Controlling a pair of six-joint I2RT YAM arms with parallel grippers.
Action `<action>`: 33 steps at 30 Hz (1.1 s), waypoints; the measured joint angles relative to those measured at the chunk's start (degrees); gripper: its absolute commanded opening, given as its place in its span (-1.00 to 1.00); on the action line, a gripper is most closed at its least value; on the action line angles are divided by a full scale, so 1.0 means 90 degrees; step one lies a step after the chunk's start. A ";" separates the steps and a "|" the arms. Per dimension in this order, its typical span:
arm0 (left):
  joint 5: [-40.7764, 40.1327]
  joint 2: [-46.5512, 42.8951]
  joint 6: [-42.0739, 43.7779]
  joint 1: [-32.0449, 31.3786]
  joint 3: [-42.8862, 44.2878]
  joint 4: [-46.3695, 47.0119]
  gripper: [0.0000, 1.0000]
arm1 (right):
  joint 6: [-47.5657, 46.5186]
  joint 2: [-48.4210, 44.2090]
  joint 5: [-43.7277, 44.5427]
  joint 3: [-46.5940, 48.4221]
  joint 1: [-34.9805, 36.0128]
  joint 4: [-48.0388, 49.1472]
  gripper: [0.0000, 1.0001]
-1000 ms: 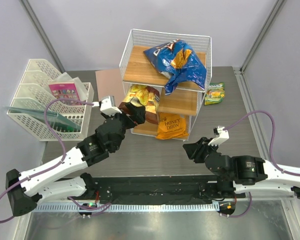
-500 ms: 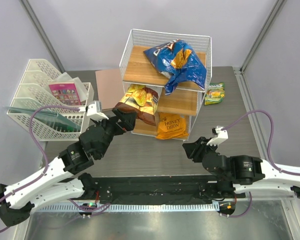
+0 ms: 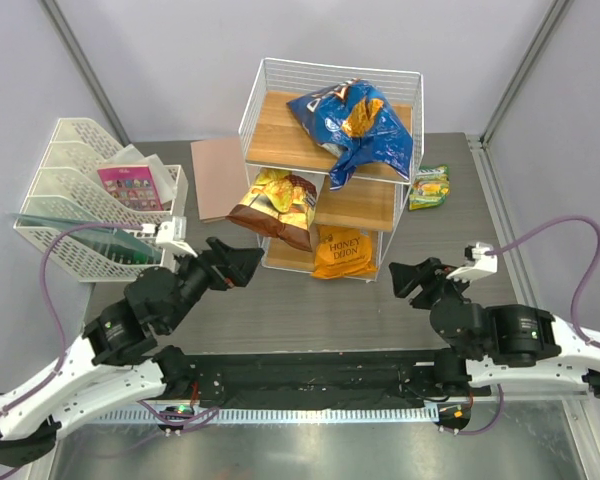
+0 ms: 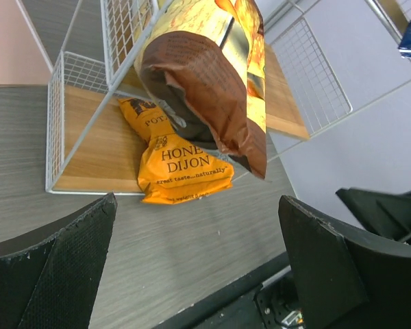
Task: Place and organize the chips bags onto the shelf
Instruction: Place the potato chip on the shelf, then pick up the potato chip from the center of the board.
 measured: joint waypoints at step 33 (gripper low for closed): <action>0.0265 -0.0012 0.0653 0.0000 0.0078 -0.1489 0.99 | -0.4578 0.4172 0.1974 0.6569 -0.2992 0.1355 0.28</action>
